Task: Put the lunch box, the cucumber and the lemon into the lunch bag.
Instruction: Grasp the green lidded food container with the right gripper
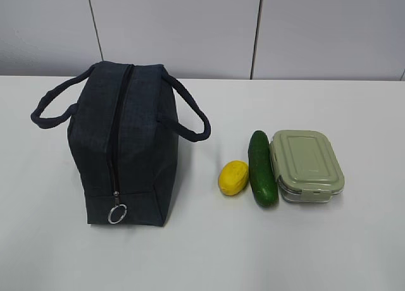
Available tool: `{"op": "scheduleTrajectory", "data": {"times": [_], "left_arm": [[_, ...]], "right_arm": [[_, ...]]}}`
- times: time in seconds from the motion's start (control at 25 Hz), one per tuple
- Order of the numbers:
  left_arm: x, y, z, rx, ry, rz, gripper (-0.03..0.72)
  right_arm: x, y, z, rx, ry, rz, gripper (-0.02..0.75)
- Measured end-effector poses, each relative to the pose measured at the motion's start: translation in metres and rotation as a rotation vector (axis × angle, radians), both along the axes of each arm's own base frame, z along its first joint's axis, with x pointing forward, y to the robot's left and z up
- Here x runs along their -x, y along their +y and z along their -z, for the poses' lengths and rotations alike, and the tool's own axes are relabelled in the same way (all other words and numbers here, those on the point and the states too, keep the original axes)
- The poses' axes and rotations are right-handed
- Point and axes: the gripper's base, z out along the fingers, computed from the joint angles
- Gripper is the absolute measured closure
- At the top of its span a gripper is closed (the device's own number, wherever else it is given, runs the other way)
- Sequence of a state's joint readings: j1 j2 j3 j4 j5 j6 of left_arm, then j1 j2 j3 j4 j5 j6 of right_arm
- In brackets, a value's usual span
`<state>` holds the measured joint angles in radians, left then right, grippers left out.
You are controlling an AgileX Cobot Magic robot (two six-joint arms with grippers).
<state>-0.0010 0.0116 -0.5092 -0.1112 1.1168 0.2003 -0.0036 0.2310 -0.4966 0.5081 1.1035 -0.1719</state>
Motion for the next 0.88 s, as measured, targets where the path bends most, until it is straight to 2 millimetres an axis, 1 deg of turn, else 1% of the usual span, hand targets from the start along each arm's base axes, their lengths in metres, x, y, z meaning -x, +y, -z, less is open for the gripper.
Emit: {"op": "scheduleTrajectory", "data": {"times": [0.24, 0.52, 0.88], "left_arm": [[0.000, 0.000, 0.000, 0.000, 0.000, 0.000, 0.452], [0.000, 0.000, 0.000, 0.000, 0.000, 0.000, 0.452], [0.000, 0.000, 0.000, 0.000, 0.000, 0.000, 0.452]], "right_arm": [[-0.029, 0.012, -0.009, -0.127, 0.008, -0.089, 0.503], [-0.061, 0.020, -0.008, -0.201, 0.041, -0.176, 0.503], [-0.109, 0.026, 0.009, -0.252, 0.125, -0.252, 0.502]]}}
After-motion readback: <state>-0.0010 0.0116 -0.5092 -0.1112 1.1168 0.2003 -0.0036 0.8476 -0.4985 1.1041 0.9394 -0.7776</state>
